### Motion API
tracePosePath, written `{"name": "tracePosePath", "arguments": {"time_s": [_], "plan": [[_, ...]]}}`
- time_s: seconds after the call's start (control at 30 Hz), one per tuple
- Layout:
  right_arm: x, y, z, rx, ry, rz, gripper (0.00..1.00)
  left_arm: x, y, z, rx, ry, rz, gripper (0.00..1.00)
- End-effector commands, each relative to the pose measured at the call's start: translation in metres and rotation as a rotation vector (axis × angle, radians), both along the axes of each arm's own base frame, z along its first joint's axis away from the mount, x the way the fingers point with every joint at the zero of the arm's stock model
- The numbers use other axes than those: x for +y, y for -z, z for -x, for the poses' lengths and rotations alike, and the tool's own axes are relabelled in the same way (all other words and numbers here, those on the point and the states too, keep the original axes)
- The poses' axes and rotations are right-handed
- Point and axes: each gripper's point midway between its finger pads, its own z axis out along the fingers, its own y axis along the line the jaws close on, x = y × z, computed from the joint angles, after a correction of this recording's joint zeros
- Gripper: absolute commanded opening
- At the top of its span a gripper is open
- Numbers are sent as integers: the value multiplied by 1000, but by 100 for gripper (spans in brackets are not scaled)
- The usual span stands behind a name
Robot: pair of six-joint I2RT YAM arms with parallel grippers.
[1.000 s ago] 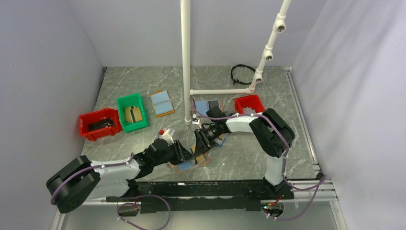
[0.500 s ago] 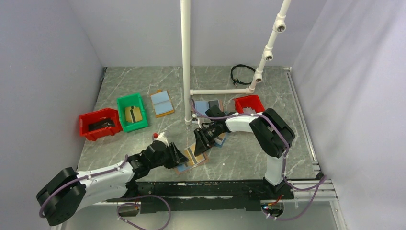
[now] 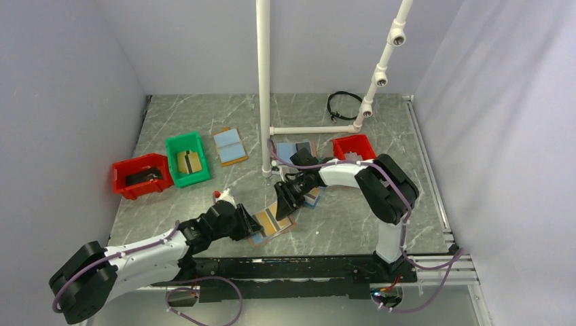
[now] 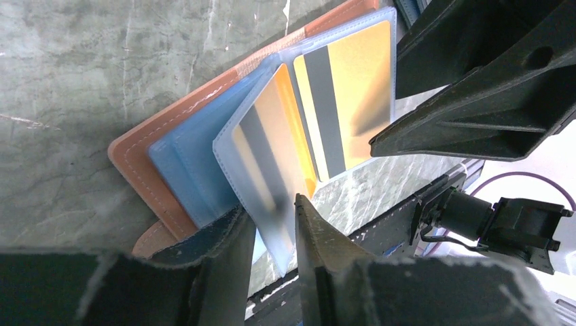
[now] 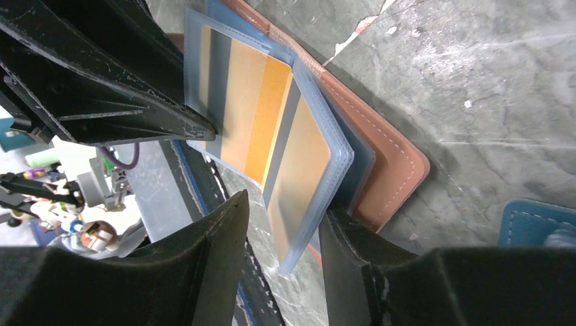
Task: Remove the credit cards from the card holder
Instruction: Remove the credit card from the card holder.
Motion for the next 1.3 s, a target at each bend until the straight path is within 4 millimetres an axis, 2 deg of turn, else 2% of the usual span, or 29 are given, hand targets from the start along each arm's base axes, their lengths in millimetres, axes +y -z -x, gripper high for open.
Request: {"name": "tracePosePath", "arguments": {"time_s": [0.0, 0.07, 0.2, 0.23, 0.37, 0.5, 0.67, 0.8, 1.0, 1.27], "plan": [[2, -14, -20, -145, 2, -4, 45, 4, -2, -3, -4, -30, -9, 31], [1, -16, -22, -159, 3, -2, 45, 5, -3, -3, -9, -29, -6, 25], [-1, -20, -29, -190, 18, 1, 45, 8, -3, -7, -41, -45, -11, 3], [-3, -21, -31, -195, 24, 2, 45, 8, -4, -7, -49, -40, -11, 0], [-8, -25, -41, -230, 46, 16, 45, 5, -5, -9, -87, -9, -10, 0], [-14, -43, -50, -287, 54, -28, 45, -2, -13, -10, -170, 58, 14, 0], [-12, -74, -29, -267, -80, -216, 44, -17, -35, -12, -318, 168, 76, 0], [-10, -88, -8, -196, -174, -350, 44, -30, -60, -14, -433, 243, 122, 0], [-10, -87, -6, -151, -177, -365, 44, -43, -85, -16, -535, 296, 185, 0], [-14, -79, -14, -142, -137, -332, 43, -50, -100, -16, -581, 299, 262, 0]]}}
